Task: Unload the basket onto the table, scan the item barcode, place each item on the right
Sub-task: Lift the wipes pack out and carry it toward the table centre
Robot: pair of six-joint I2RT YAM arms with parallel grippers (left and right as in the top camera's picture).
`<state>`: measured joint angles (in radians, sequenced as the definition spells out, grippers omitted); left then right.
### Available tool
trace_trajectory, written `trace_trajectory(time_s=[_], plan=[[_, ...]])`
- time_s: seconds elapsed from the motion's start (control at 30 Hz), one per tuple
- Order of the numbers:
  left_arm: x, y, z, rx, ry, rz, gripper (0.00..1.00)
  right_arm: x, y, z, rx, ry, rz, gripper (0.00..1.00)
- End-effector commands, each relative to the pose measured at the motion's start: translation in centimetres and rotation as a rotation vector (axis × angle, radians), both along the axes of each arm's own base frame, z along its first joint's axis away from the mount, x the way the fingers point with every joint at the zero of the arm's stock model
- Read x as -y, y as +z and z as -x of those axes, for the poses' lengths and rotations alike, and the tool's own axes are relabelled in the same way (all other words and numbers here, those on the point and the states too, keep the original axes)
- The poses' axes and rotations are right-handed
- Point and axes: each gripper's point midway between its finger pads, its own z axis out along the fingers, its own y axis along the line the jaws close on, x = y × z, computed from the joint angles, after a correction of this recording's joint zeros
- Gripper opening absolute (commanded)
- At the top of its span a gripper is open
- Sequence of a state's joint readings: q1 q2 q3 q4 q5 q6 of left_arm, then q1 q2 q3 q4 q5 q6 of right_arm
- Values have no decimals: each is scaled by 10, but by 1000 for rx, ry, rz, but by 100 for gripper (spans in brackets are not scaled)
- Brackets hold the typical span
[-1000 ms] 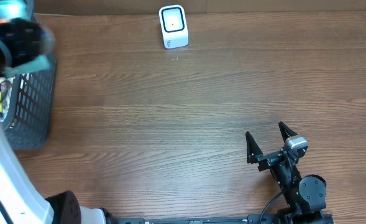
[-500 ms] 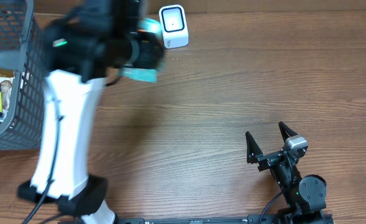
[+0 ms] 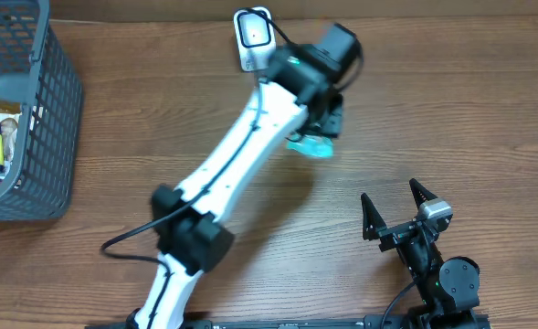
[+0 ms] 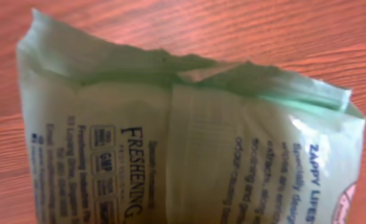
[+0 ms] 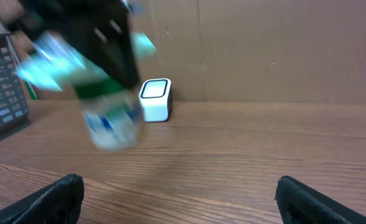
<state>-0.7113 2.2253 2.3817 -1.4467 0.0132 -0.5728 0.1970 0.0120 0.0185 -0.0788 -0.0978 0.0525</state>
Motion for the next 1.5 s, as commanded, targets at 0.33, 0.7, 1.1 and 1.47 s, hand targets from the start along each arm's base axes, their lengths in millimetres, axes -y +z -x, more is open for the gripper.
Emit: trace_trajectory(time_s=[0.33,0.7,1.1,1.47], plan=[[71,-43,6,78,36,0,51,0,-2,0,2,-1,-4,100],[68,-73,9,85,89,-64,54,0,-2,0,2,-1,-4,100],[65,-114,19,26,76,-82,62,0,-2,0,2,-1,-4,100],[71,-89,13,38,5,-31,95,0,-2,0,2,-1,-4,100]])
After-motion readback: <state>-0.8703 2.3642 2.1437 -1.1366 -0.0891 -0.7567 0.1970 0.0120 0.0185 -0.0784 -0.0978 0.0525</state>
